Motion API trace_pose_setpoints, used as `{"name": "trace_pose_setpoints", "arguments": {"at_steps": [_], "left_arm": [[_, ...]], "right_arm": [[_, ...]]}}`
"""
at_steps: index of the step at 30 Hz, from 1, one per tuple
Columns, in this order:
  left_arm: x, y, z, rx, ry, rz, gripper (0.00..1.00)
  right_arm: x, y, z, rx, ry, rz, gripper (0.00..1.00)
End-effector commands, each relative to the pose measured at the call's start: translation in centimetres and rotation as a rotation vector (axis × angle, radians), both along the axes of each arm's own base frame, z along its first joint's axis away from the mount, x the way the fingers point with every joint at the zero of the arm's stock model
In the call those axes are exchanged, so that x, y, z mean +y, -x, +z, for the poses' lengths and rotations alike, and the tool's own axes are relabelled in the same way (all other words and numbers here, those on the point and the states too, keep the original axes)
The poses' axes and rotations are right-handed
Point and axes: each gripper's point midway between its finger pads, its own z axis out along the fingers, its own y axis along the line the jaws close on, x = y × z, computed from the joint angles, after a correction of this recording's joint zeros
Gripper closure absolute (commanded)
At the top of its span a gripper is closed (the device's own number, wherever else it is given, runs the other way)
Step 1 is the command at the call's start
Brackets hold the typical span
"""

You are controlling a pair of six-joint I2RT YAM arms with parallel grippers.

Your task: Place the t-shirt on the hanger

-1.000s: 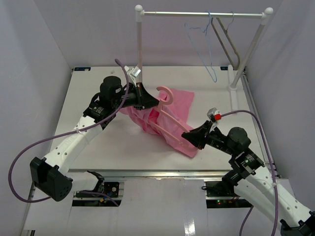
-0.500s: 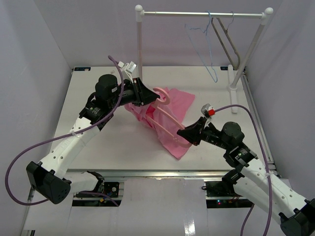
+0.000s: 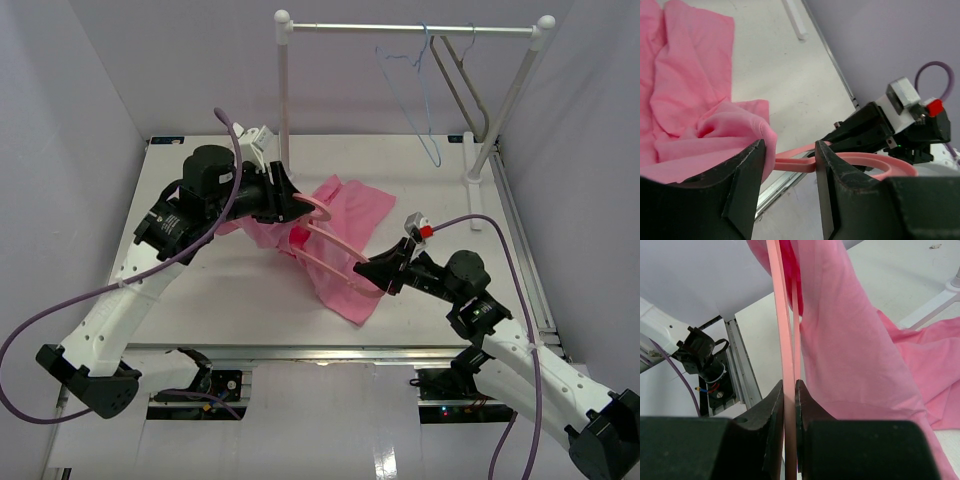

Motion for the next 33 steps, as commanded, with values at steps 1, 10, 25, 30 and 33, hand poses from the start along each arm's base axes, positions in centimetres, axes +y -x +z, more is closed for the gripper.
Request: {"name": "trace_pose_setpoints", "arguments": {"at_steps": [1, 10, 25, 30, 33], "left_arm": [[4.3, 0.2, -3.5, 0.031, -0.243, 0.135, 0.45], [6.2, 0.3, -3.8, -0.122, -0.429, 0.037, 0.39], [8.9, 7.6, 2.2, -0.571, -0.407, -0.203, 0.36], [7.4, 9.6, -0.5, -0.528, -0.383, -0.368, 0.37], [6.8, 10.4, -2.9, -0.466, -0.386, -0.456, 0.37]], "right_arm": [[-1.3, -0.3, 5.8, -0.163, -0.137, -0.075, 0.92], [-1.3, 0.8, 5.2, -0.160, -0.091, -0.027, 0.92], [-1.2, 6.1, 4.2, -0.137, -0.051, 0.214, 0.92], [-1.4, 8.4, 4.4, -0.194, -0.042, 0.327, 0.92], [-1.4, 9.3, 4.3, -0.197, -0.034, 0.375, 0.92]]}}
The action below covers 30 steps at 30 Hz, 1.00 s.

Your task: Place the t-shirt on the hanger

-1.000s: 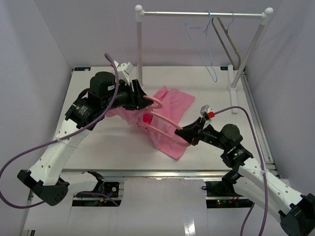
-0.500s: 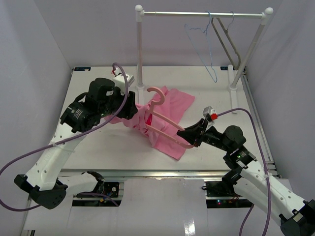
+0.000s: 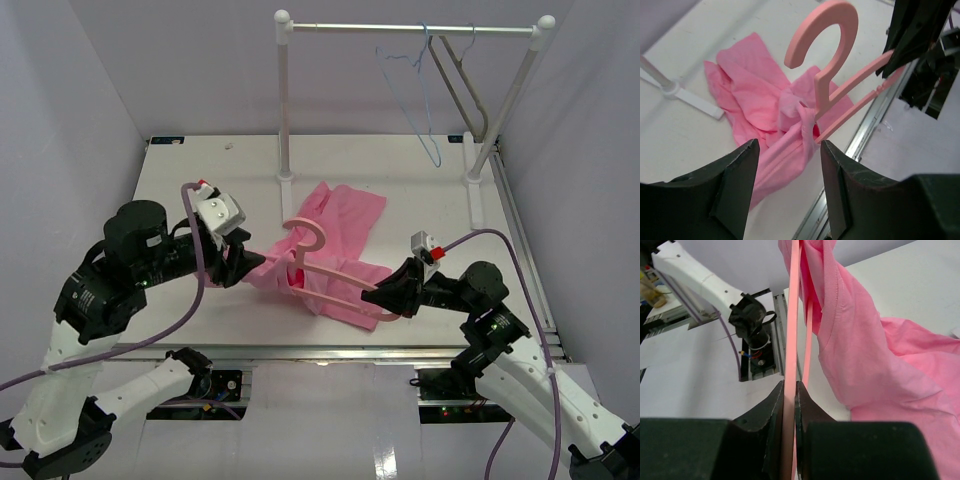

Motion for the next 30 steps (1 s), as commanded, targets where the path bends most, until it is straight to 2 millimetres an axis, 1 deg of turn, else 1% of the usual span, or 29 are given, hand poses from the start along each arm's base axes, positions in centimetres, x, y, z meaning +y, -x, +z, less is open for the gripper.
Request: {"name": "trace_pose_setpoints", "arguments": {"at_steps": [1, 3, 6, 7, 9, 13, 16, 18, 21, 22, 23, 24, 25, 26, 29, 30], "left_arm": [[-1.9, 1.8, -5.4, 0.163, -0.093, -0.180, 0.37], [-2.0, 2.0, -6.7, 0.197, -0.112, -0.192, 0.37], [-2.0, 2.0, -8.0, 0.210, -0.134, -0.206, 0.37], [-2.1, 2.4, -8.2, 0.209, -0.133, -0.230, 0.37], [-2.5, 3.3, -7.8, 0.205, -0.112, -0.288, 0.36], [-3.0, 5.0, -6.7, 0.189, -0.067, -0.389, 0.36], [-3.1, 5.2, -7.3, 0.211, -0.073, -0.406, 0.36], [-3.3, 5.5, -8.3, 0.245, -0.087, -0.431, 0.38], [-3.7, 5.7, -9.2, 0.282, -0.092, -0.467, 0.44], [-3.9, 5.8, -9.5, 0.300, -0.091, -0.483, 0.54], [-4.1, 6.0, -9.7, 0.314, -0.089, -0.499, 0.70], [-4.2, 6.0, -9.7, 0.319, -0.089, -0.515, 0.93], [-4.3, 6.0, -9.7, 0.322, -0.090, -0.524, 0.99], [-4.4, 6.1, -9.6, 0.319, -0.087, -0.532, 1.00], [-4.6, 6.5, -8.4, 0.275, -0.062, -0.568, 1.00], [-4.5, 6.5, -7.7, 0.227, -0.051, -0.568, 1.00]], "right_arm": [[-0.3, 2.6, 3.6, -0.141, -0.054, 0.125, 0.92], [-0.5, 2.7, 3.9, -0.158, -0.058, 0.118, 0.92], [-0.7, 2.9, 4.6, -0.174, -0.063, 0.117, 0.92], [-0.8, 3.0, 4.9, -0.178, -0.062, 0.119, 0.92], [-0.8, 3.0, 5.2, -0.188, -0.052, 0.121, 0.92], [-0.6, 2.5, 5.2, -0.183, -0.026, 0.111, 0.92], [-0.4, 2.2, 5.1, -0.180, -0.023, 0.111, 0.92], [-0.3, 2.1, 5.5, -0.186, -0.027, 0.115, 0.92], [-0.1, 2.0, 6.2, -0.196, -0.028, 0.123, 0.92], [0.0, 1.9, 6.5, -0.199, -0.028, 0.126, 0.92], [0.1, 1.8, 6.7, -0.201, -0.028, 0.129, 0.92], [0.2, 1.8, 6.9, -0.203, -0.026, 0.134, 0.92], [0.3, 1.6, 6.9, -0.201, -0.022, 0.135, 0.92], [0.5, 1.3, 7.0, -0.201, -0.016, 0.134, 0.92], [0.8, 0.7, 6.9, -0.193, 0.002, 0.123, 0.92], [0.8, 0.5, 6.8, -0.195, 0.006, 0.116, 0.92]]}}
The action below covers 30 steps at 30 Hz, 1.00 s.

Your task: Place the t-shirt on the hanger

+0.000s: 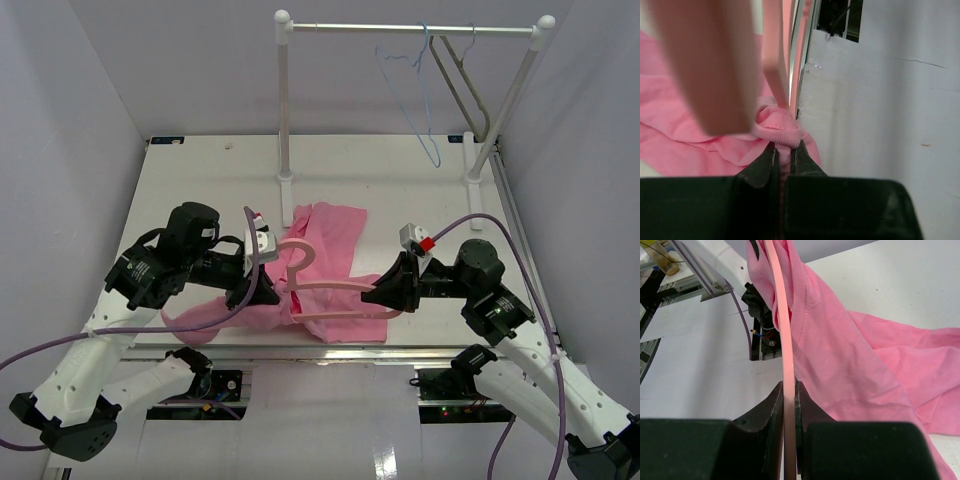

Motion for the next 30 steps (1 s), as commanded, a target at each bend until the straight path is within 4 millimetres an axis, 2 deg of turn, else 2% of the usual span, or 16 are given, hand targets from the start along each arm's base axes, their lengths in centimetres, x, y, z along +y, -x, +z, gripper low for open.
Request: {"name": "trace_pose_setpoints", "arguments": {"at_steps": [1, 5, 8, 10, 15, 20, 25, 28, 30], "left_arm": [[-1.0, 1.0, 2.8, -0.093, 0.121, -0.101, 1.00], [-0.9, 1.4, 4.5, -0.183, 0.199, -0.097, 1.00], [-0.8, 1.2, 4.7, -0.192, 0.210, -0.061, 1.00], [-0.8, 0.9, 4.2, -0.179, 0.208, -0.044, 1.00], [-1.0, -0.9, 2.2, -0.119, 0.158, 0.067, 1.00], [-0.7, -3.2, 2.1, -0.131, 0.146, 0.203, 1.00], [-0.8, -4.1, 2.5, -0.114, 0.151, 0.263, 1.00], [-0.7, -5.1, 2.7, -0.114, 0.152, 0.323, 1.00], [-0.4, -6.4, 3.3, -0.124, 0.168, 0.401, 1.00]], "right_arm": [[0.5, -0.7, 5.6, -0.177, -0.108, -0.014, 0.92], [0.5, -2.0, 5.7, -0.168, -0.093, -0.082, 0.90], [0.3, -3.7, 6.1, -0.158, -0.079, -0.182, 0.79], [0.2, -4.5, 6.5, -0.151, -0.072, -0.223, 0.75], [-0.3, -6.4, 7.6, -0.140, -0.068, -0.341, 0.48], [-1.2, -7.8, 8.1, -0.127, -0.057, -0.446, 0.30], [-2.9, -9.4, 9.3, -0.134, -0.056, -0.591, 0.23], [-4.3, -10.1, 9.8, -0.125, -0.066, -0.686, 0.23], [-4.5, -9.9, 9.8, -0.106, -0.074, -0.692, 0.27]]}}
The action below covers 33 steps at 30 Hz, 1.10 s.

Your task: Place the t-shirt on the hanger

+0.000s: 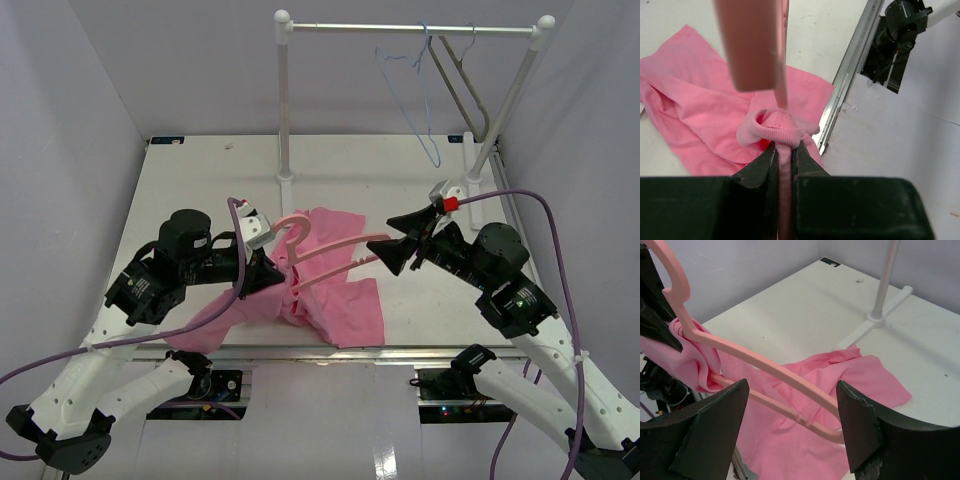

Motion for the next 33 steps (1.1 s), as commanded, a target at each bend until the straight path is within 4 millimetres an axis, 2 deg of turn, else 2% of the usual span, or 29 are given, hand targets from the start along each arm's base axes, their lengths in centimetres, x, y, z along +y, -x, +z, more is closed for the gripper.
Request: {"name": "trace_pose_setpoints", "arguments": {"at_steps": [1, 5, 10, 14, 15, 19, 21, 24, 29, 33], "left_arm": [[0.1, -2.8, 2.7, -0.048, 0.081, 0.173, 1.00], [0.2, -4.5, 4.0, -0.039, 0.173, 0.294, 1.00], [1.4, -6.9, 5.5, -0.021, 0.284, 0.494, 1.00], [1.3, -7.1, 5.7, -0.008, 0.332, 0.515, 1.00], [1.2, -7.1, 5.9, -0.010, 0.346, 0.514, 1.00], [1.6, -7.2, 6.0, -0.029, 0.368, 0.538, 1.00], [1.8, -7.2, 5.8, -0.032, 0.364, 0.542, 1.00], [1.8, -7.1, 5.9, -0.029, 0.364, 0.539, 1.00], [2.0, -7.1, 6.3, -0.026, 0.371, 0.551, 1.00], [1.7, -6.5, 7.0, -0.022, 0.391, 0.525, 1.00]], "right_arm": [[-1.8, -0.5, 2.4, -0.013, -0.064, -0.116, 0.29], [-0.6, -0.2, 1.2, 0.021, -0.063, -0.050, 0.39], [1.9, -1.0, -2.0, 0.112, -0.024, 0.036, 0.56], [4.0, -0.7, -3.4, 0.124, -0.035, 0.090, 0.75], [4.5, -0.5, -3.9, 0.131, -0.033, 0.099, 0.77], [8.1, 1.6, -5.3, 0.125, 0.014, 0.145, 0.78], [10.4, 2.6, -7.0, 0.134, 0.076, 0.151, 0.76], [12.2, 3.4, -7.5, 0.140, 0.071, 0.167, 0.75], [14.3, 4.3, -7.6, 0.138, 0.033, 0.154, 0.71], [15.1, 3.3, -8.4, 0.157, 0.022, 0.089, 0.63]]}}
